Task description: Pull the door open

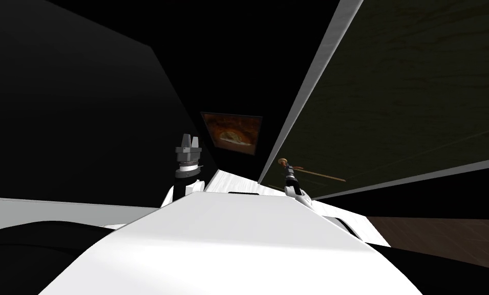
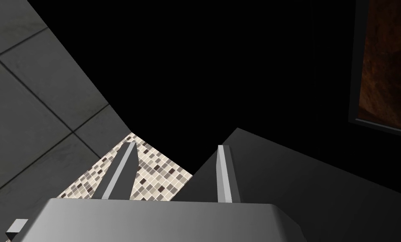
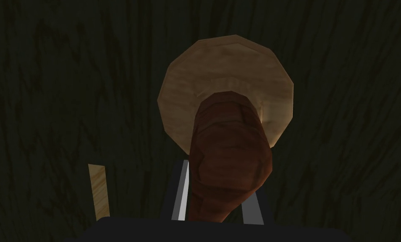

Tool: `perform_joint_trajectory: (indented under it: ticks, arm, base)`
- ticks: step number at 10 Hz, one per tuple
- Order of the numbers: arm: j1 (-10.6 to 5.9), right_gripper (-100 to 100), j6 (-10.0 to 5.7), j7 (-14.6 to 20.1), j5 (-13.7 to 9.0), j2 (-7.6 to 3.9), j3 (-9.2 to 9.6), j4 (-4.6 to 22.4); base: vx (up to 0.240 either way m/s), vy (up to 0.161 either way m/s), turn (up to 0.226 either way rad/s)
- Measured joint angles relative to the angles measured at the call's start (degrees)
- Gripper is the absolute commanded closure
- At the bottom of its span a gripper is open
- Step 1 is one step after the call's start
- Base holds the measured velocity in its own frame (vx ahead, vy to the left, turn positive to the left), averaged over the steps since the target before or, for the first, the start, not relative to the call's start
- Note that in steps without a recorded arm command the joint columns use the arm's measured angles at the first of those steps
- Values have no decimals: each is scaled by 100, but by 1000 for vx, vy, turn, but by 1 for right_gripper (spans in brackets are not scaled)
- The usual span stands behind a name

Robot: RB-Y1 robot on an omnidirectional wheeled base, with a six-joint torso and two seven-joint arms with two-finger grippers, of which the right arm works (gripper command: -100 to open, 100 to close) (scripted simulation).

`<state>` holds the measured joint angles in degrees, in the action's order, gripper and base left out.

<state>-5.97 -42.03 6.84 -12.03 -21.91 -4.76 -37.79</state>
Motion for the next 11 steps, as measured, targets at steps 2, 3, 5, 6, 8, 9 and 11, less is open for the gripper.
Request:
perform_joint_trajectory:
  ticks: [2, 3, 5, 6, 8, 9, 11]
  arm:
    - [26, 100, -3, 46, 12, -43, 37, -38]
    - [22, 100, -27, 98, 29, -72, 78, -44]
    - [76, 100, -64, 207, 74, -137, 187, -89]
    - [105, 100, -90, 269, 101, -167, 253, -91]
    - [179, 100, -131, 406, 155, -236, 389, -134]
    - [227, 100, -147, 485, 183, -284, 461, -187]
    - [261, 100, -202, 615, 231, -355, 581, -219]
  base:
    - [-143, -51, 104]
    - [-190, -25, 91]
    - [-217, -43, 95]
    - [-216, -49, 97]
    - [-217, -71, 115]
    - [-237, -76, 108]
    - [-158, -42, 59]
